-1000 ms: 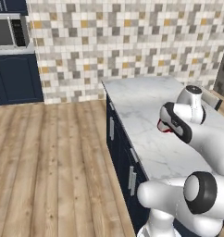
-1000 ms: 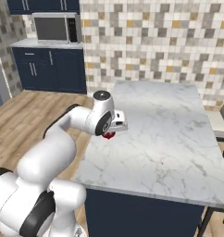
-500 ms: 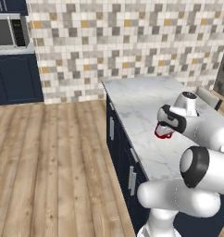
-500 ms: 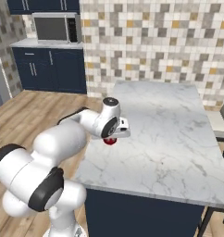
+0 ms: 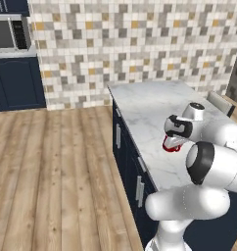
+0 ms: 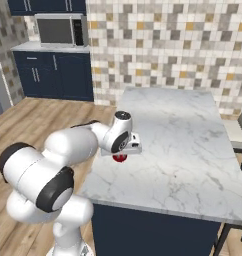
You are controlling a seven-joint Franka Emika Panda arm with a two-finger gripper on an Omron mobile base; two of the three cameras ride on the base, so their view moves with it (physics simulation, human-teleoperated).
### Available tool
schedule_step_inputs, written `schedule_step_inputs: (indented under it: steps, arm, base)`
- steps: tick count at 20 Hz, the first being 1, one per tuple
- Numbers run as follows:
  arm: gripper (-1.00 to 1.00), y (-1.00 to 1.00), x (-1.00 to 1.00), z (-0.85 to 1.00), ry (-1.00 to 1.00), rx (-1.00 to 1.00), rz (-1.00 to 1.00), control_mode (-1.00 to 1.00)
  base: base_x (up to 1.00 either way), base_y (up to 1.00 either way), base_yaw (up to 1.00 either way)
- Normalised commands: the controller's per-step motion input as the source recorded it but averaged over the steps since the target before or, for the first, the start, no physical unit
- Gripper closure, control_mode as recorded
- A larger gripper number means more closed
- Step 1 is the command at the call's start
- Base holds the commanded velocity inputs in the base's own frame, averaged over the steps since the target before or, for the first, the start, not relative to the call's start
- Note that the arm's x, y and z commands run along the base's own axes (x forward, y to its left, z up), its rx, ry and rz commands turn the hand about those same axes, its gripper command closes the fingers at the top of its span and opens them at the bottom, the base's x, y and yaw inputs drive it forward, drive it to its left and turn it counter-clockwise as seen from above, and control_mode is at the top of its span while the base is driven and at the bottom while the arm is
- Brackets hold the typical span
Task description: Clear the mugs and bowl far away from the sink.
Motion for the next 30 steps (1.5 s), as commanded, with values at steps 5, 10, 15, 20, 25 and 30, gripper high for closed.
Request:
schedule_step_inputs:
  steps: [5,10,15,20,25,30]
  arm:
    - [1.00,0.00,0.05,-0.23,0.01,0.00,0.00,-1.00]
    - [1.00,0.00,0.02,-0.22,0.00,0.00,0.00,-1.00]
    - [1.00,0.00,0.02,-0.26,0.00,0.00,0.00,-1.00]
    - [1.00,0.00,0.03,-0.31,0.00,0.00,0.00,-1.00]
    - [1.00,0.00,0.00,-0.27,0.00,0.00,0.00,-1.00]
    - [-1.00,0.13,-0.01,-0.08,-0.08,-0.03,0.00,-1.00]
  base:
    - [0.00,0.00,0.00]
    - [0.00,0.00,0.00]
    - [0.00,0.00,0.00]
    - [0.00,0.00,0.00]
    - [0.00,0.00,0.00]
    - [0.00,0.00,0.00]
